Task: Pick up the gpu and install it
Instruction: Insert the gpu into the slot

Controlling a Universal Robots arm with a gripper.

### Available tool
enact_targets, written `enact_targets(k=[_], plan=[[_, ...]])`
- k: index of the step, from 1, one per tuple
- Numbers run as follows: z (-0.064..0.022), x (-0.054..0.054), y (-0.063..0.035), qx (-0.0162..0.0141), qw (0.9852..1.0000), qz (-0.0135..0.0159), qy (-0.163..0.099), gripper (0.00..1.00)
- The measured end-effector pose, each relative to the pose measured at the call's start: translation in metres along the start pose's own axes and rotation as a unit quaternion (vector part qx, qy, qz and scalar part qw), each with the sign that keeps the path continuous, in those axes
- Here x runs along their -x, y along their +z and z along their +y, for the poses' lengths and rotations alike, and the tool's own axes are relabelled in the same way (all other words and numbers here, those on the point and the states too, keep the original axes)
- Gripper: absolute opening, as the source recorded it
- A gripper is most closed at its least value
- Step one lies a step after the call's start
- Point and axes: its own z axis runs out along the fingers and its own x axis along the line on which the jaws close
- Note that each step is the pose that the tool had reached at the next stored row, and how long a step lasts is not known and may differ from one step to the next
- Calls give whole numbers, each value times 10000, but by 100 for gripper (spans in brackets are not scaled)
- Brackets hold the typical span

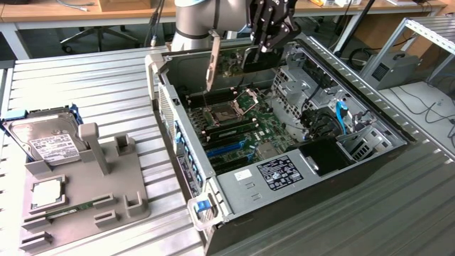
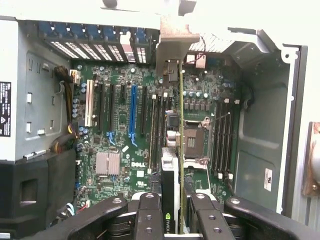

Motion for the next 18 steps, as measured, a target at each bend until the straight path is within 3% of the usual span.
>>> enact_targets(k=[8, 18], plan=[[18, -9, 1, 0, 10000, -1, 0, 27], [24, -99, -1, 0, 10000, -3, 1, 27]])
